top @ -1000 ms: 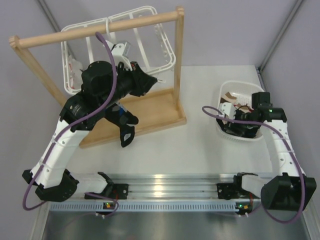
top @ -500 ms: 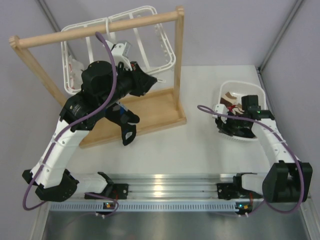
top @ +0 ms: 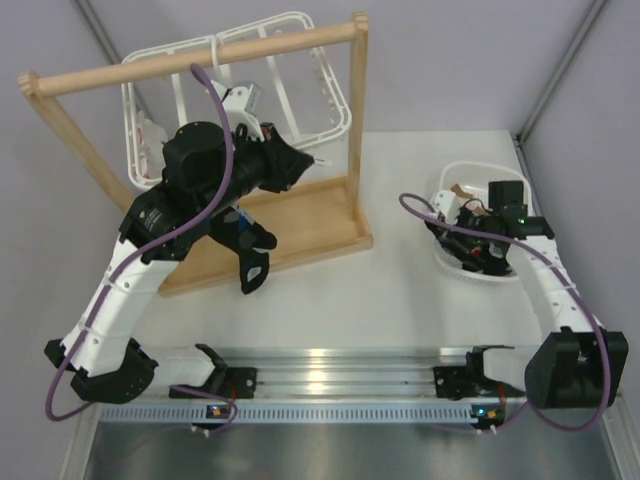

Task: Clip the socks to the hanger
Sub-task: Pick up the sock from the bin, then clamp the sock onto the hanger.

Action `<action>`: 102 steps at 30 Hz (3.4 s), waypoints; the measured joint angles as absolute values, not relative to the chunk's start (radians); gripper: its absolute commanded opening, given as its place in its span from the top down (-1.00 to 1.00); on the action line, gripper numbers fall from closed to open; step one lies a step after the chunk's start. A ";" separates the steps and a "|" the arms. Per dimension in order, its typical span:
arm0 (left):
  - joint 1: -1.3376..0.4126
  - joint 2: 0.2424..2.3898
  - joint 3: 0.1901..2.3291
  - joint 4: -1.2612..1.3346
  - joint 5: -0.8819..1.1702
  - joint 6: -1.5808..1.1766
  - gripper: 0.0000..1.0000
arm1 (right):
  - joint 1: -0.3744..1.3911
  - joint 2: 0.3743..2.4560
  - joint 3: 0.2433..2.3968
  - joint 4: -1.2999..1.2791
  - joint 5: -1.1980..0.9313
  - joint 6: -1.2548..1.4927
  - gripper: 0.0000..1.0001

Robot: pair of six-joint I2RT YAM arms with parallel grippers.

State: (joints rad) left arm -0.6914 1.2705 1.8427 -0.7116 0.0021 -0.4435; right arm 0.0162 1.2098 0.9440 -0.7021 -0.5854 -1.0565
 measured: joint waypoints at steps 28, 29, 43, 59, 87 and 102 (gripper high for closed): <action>-0.684 1.270 1.843 -0.714 0.019 -0.447 1.00 | 0.537 1.086 1.468 -0.567 -0.467 -0.965 1.00; -0.683 1.270 1.843 -0.714 0.020 -0.447 1.00 | 0.579 1.075 1.415 -0.512 -0.408 -0.964 1.00; -0.681 1.270 1.844 -0.714 0.023 -0.466 1.00 | 1.028 1.037 0.949 0.258 0.307 -1.139 1.00; -0.668 1.270 1.846 -0.715 0.044 -0.509 1.00 | 1.147 1.161 0.756 0.961 0.547 -1.512 1.00; -0.644 1.265 1.846 -0.701 0.120 -0.567 1.00 | 1.171 1.271 0.847 1.005 0.586 -1.575 1.00; -0.641 1.265 1.846 -0.699 0.123 -0.574 1.00 | 1.183 1.280 0.874 1.003 0.595 -1.567 1.00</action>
State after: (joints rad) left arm -0.6411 1.2648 1.8458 -0.6994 0.1230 -0.5739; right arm 1.1828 1.2804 0.8738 1.0027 0.5953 -1.5665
